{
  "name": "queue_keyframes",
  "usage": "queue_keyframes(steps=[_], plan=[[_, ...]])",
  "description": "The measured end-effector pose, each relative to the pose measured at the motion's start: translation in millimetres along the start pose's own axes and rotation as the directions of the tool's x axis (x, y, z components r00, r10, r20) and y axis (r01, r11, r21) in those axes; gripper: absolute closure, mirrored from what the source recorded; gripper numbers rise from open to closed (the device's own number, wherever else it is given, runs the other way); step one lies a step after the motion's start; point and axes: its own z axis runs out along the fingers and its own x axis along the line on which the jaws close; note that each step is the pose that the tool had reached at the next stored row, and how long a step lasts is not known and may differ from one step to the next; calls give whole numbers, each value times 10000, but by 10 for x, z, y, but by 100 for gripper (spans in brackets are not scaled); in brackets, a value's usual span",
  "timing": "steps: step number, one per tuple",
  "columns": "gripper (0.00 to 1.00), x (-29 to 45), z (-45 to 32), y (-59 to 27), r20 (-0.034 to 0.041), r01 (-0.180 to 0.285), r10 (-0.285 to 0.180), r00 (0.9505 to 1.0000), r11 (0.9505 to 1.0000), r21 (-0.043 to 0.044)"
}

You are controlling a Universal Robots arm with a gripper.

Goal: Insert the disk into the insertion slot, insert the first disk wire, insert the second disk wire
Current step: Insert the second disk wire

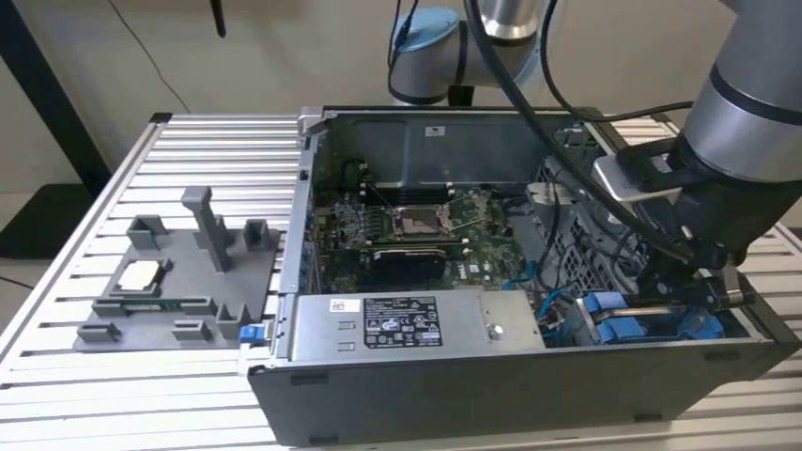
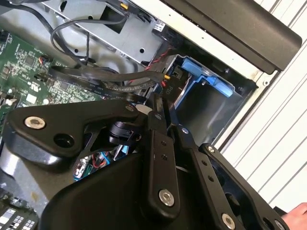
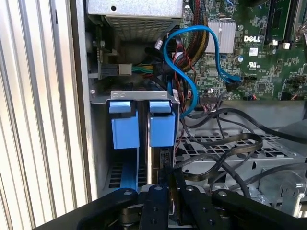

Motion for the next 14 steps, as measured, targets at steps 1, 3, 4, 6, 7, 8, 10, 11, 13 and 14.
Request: queue_keyframes(steps=[1, 3, 4, 6, 7, 8, 10, 11, 13, 14], plan=[[84, 1, 10, 2, -5, 1, -1, 10000, 10000, 0], [84, 3, 28, 6, -4, 1, -1, 10000, 10000, -2], [82, 3, 35, 7, 12, -2, 2, 10000, 10000, -1], [76, 4, 33, 6, 18, -3, 3, 10000, 10000, 0], [76, 2, 24, 5, 27, -6, 6, 10000, 10000, -4], [76, 0, 4, 0, 35, -8, 8, 10000, 10000, -13], [76, -6, -52, -11, 38, -11, 11, 10000, 10000, -32], [76, -9, -80, -17, 40, -12, 12, 10000, 10000, -43], [76, -15, -129, -26, 42, -14, 15, 10000, 10000, -60], [76, -17, -153, -31, 44, -16, 17, 10000, 10000, -68]])
